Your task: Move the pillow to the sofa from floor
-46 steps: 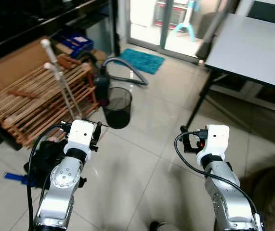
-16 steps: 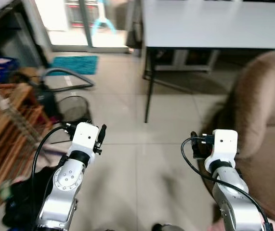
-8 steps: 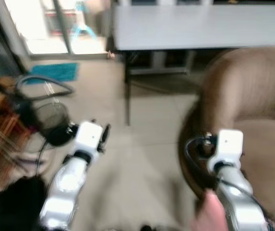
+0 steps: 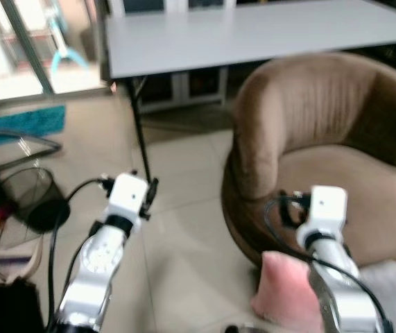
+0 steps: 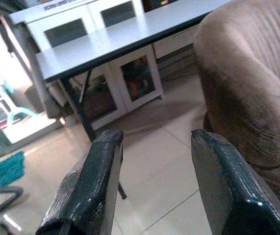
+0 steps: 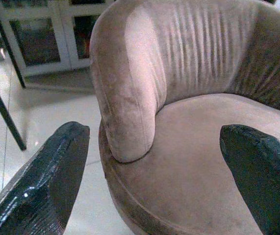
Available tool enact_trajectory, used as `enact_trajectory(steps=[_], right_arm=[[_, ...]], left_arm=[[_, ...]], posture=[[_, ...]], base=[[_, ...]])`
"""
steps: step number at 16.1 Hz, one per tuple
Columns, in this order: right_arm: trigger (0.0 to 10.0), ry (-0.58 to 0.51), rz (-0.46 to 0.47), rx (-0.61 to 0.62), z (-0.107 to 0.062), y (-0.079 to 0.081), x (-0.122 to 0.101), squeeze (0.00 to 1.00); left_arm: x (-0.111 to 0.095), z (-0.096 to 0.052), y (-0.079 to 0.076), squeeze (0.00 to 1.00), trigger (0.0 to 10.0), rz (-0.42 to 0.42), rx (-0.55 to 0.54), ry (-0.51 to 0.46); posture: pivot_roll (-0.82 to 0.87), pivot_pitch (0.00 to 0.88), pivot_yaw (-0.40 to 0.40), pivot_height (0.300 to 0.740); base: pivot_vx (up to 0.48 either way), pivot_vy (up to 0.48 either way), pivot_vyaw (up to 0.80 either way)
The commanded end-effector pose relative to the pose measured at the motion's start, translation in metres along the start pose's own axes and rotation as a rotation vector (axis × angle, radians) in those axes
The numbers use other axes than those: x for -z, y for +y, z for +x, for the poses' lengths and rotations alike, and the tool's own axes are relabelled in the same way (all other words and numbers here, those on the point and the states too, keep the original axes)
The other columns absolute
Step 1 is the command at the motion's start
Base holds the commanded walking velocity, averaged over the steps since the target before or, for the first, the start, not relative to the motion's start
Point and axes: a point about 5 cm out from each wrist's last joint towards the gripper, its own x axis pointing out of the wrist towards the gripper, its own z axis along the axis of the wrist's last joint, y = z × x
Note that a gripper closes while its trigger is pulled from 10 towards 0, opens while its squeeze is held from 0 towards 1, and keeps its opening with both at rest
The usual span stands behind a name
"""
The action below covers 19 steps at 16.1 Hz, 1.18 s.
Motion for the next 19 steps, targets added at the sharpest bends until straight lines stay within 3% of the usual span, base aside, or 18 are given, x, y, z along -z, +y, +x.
enact_trajectory(steps=[1, 13, 19], right_arm=[[10.0, 0.016, -0.007, 0.020, 0.0001, -0.0049, 0.0030, 0.00], [10.0, 0.013, -0.051, -0.026, -0.0010, 0.0010, -0.0002, 0.00], [10.0, 0.005, -0.019, -0.017, -0.0035, -0.0004, -0.0013, 0.00]], left_arm=[[-0.0018, 0.0027, -0.0006, 0.00, 10.0, 0.003, 0.006, -0.010], [-0.0046, 0.0039, -0.0005, 0.00, 10.0, -0.020, -0.013, -0.016], [-0.0035, 0.0041, -0.0002, 0.00, 10.0, -0.014, -0.009, -0.011]], posture=[[-0.04, 0.045, 0.025, 0.740], [-0.04, 0.045, 0.017, 0.740], [-0.05, 0.047, 0.022, 0.740]], base=[[0.000, 0.000, 0.00], [0.000, 0.000, 0.00], [0.000, 0.415, -0.75]])
